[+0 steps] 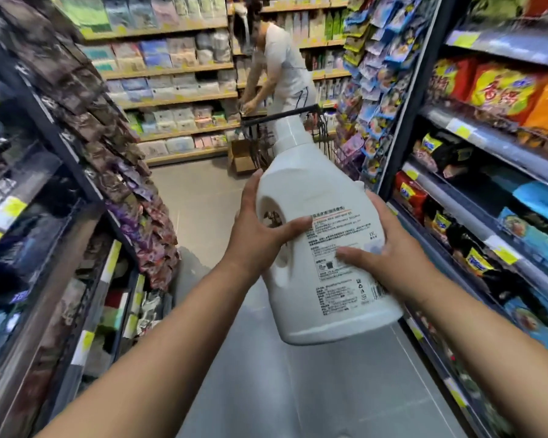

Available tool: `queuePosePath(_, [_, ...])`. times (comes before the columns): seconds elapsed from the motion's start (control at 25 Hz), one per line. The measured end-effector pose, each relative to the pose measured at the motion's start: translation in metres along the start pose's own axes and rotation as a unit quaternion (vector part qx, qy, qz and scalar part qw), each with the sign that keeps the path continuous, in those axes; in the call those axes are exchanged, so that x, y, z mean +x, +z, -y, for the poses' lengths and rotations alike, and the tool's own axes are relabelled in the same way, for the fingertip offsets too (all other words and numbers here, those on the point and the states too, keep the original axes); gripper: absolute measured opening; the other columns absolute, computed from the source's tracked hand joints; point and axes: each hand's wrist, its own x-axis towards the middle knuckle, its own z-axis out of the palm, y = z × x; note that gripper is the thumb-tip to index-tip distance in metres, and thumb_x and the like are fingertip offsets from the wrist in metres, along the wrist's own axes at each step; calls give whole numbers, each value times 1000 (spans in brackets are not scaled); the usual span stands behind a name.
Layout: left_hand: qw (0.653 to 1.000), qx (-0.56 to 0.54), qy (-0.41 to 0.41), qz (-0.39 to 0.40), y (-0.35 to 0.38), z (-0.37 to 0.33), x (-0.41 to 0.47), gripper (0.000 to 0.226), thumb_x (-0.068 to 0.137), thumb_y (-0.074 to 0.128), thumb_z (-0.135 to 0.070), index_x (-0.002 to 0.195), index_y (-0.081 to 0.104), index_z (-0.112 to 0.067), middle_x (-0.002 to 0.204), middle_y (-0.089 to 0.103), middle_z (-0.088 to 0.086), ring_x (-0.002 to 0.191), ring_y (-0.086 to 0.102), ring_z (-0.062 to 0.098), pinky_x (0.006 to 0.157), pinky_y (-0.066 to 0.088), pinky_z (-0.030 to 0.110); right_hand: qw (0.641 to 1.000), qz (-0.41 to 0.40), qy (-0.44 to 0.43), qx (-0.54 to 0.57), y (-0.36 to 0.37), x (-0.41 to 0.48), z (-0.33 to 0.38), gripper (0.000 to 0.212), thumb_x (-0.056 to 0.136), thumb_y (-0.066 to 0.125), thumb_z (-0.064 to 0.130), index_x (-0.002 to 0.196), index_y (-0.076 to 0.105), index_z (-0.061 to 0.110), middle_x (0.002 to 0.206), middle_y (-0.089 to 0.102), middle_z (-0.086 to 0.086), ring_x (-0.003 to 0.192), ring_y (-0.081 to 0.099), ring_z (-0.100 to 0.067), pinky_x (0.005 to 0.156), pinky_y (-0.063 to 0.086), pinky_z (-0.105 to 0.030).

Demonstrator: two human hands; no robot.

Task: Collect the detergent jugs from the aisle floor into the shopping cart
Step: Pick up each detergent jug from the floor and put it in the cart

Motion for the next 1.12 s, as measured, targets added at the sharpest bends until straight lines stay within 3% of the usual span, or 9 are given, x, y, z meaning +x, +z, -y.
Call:
queuePosePath(0.36, [999,11,-21,28,40,42,221,106,55,88,-47,141,25,-51,139,49,-9,122,53,16,103,45,47,999,-2,38,4,-27,212,-52,108,50,86,57,141,27,53,123,63,18,113,61,-8,97,48,-47])
queuePosePath(0.52, [996,-1,-35,76,53,79,324,107,55,89,-44,142,27,-49,133,50,-15,122,52,14,101,47,47,997,-44,67,17,-18,292,-85,103,56,87,49,141,29,51,118,64,22,108,62,-3,95,50,-43])
queuePosePath(0.64, [990,8,-55,129,60,101,399,102,61,89,-38,141,27,-48,127,51,-18,122,52,12,102,46,39,993,-76,93,16,-9,353,-105,101,56,87,53,140,31,50,122,63,19,111,62,-6,94,50,-44])
queuePosePath(0.76, [980,14,-73,183,76,117,464,99,63,89,-34,140,29,-47,128,56,-13,119,56,13,89,51,31,986,-100,127,38,-8,403,-132,103,55,87,58,141,31,47,127,62,11,114,61,-17,95,49,-51])
queuePosePath(0.96, [966,56,-104,230,120,149,545,111,45,88,-61,137,27,-55,133,56,-10,119,58,20,99,47,50,972,-136,180,64,-25,462,-173,104,54,88,56,140,29,53,124,63,14,113,62,-14,95,50,-48])
queuePosePath(1.12, [951,77,-141,263,165,178,601,113,38,88,-68,133,29,-59,129,60,-5,116,60,24,96,48,53,962,-154,210,83,-45,507,-210,105,54,88,54,141,30,49,123,64,15,112,63,-11,95,50,-47])
